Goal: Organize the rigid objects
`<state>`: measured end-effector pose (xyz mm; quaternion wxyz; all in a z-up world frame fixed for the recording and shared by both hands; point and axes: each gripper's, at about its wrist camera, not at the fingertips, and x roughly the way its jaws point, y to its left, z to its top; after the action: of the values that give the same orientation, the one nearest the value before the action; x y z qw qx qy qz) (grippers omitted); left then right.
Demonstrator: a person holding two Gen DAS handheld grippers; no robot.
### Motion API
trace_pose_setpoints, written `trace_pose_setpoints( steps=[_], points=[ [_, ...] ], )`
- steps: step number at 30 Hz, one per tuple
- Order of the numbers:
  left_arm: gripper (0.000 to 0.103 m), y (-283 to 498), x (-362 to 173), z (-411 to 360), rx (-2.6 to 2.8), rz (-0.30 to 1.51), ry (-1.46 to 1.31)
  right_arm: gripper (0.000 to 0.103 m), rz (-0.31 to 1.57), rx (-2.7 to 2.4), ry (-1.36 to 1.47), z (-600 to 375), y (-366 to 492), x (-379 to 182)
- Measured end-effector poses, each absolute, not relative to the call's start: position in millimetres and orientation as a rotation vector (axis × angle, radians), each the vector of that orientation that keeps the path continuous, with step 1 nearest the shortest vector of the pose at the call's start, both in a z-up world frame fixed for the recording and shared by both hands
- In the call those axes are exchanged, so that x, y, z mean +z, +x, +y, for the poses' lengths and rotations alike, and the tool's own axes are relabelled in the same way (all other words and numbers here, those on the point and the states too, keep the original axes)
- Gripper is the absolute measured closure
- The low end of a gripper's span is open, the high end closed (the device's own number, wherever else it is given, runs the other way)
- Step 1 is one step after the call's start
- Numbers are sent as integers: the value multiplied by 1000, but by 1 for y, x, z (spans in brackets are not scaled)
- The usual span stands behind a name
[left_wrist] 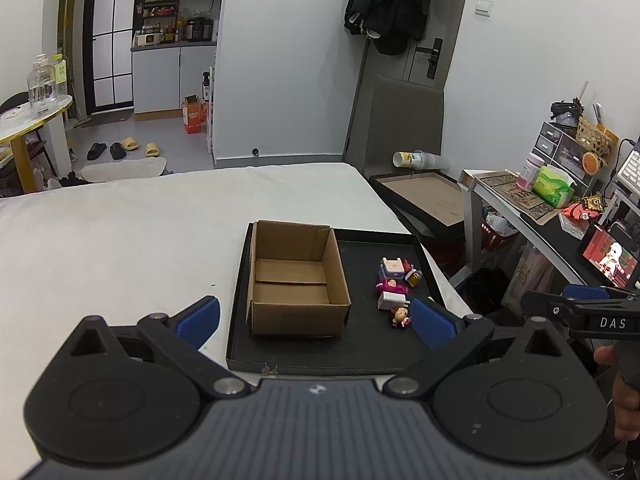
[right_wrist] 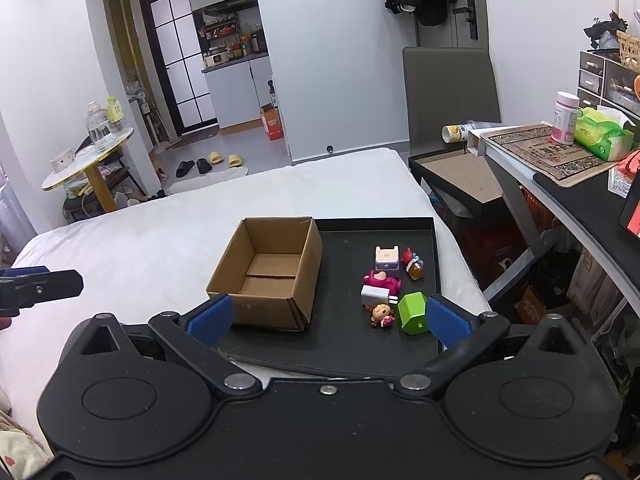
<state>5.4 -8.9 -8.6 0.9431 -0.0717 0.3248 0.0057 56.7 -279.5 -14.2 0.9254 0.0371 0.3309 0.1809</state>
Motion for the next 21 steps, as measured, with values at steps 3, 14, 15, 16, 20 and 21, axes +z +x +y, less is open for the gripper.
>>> trace_pose_setpoints(
  steps=[3, 14, 15, 16, 20, 21],
  points=[
    [2, 5, -9, -10, 11, 664, -147, 0, 677, 374, 77, -280, 56, -14],
    [2, 5, -9, -12, 1, 661, -144, 0, 682, 380, 79, -279, 56, -15],
    [2, 4, -9, -12, 1, 661, -143, 0, 679, 382, 76, -278, 56, -15],
    [2, 4, -9, -13, 1, 660, -143, 0, 680, 385, 76, -278, 55, -15],
    [2, 4, -9, -11, -1, 665, -142, 0, 683, 387, 77, -278, 55, -15],
    [2, 4, -8, -12, 0, 665, -141, 0, 684, 388, 79, -278, 54, -15]
  ],
)
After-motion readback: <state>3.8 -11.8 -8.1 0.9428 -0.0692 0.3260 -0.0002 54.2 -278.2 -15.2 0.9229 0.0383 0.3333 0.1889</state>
